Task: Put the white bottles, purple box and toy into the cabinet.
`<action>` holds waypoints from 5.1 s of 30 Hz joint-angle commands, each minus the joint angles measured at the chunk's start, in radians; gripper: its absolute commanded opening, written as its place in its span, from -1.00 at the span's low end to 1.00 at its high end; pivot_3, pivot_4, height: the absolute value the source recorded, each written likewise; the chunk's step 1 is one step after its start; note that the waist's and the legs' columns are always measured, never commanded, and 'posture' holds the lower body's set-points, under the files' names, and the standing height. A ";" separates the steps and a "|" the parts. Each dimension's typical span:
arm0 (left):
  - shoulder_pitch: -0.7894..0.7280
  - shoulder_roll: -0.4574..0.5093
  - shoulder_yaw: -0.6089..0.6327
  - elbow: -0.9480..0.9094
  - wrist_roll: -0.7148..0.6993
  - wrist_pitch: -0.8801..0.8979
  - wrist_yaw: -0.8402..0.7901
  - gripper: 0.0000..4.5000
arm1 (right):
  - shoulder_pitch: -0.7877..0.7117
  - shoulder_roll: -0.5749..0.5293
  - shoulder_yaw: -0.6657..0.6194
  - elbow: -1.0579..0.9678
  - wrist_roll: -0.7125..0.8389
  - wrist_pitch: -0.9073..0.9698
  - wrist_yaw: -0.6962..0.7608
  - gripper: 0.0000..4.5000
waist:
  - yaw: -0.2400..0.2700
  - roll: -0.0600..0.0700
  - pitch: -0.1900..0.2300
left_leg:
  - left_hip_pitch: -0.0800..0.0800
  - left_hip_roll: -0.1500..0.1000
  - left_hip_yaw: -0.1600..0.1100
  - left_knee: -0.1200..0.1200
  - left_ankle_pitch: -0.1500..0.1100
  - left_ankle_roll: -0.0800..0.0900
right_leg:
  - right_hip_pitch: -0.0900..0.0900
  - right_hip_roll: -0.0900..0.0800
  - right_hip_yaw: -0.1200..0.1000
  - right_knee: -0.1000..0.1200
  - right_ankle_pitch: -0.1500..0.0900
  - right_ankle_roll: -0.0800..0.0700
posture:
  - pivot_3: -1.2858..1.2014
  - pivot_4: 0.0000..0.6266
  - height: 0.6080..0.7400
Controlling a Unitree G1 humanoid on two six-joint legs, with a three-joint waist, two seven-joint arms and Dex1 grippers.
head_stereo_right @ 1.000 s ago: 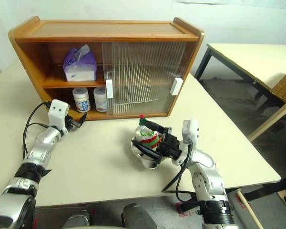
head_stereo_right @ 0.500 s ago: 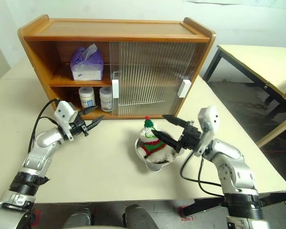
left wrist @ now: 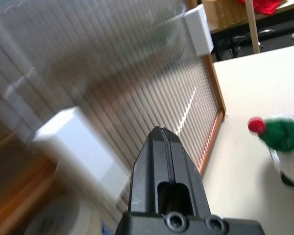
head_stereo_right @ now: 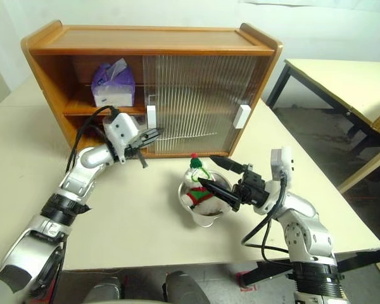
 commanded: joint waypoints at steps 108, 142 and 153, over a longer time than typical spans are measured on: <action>0.789 0.454 0.516 -0.477 -0.711 0.297 -0.493 1.00 | -0.307 -0.097 -0.262 0.568 -0.012 -0.083 -0.067 -0.98 | 0.081 0.016 -0.008 | -0.001 0.008 -0.003 -0.028 0.016 -0.015 | -0.021 0.001 -0.004 0.007 0.013 -0.032 | -0.04 -1.00 1.00; 0.789 0.449 0.517 -0.466 -0.647 0.241 -0.565 1.00 | -0.484 0.008 -0.114 0.552 -0.238 -0.160 -0.320 -0.99 | 0.059 0.019 -0.010 | 0.000 0.011 -0.004 -0.029 0.014 -0.012 | -0.021 0.002 -0.003 0.006 0.013 -0.031 | -0.02 -1.00 1.00; 0.777 0.451 0.513 -0.461 -0.647 0.238 -0.571 1.00 | -0.505 0.091 -0.032 0.406 -0.220 -0.034 -0.292 -0.99 | 0.059 0.019 -0.010 | 0.000 0.012 -0.003 -0.030 0.014 -0.012 | -0.022 0.003 -0.003 0.006 0.013 -0.032 | -0.01 -1.00 1.00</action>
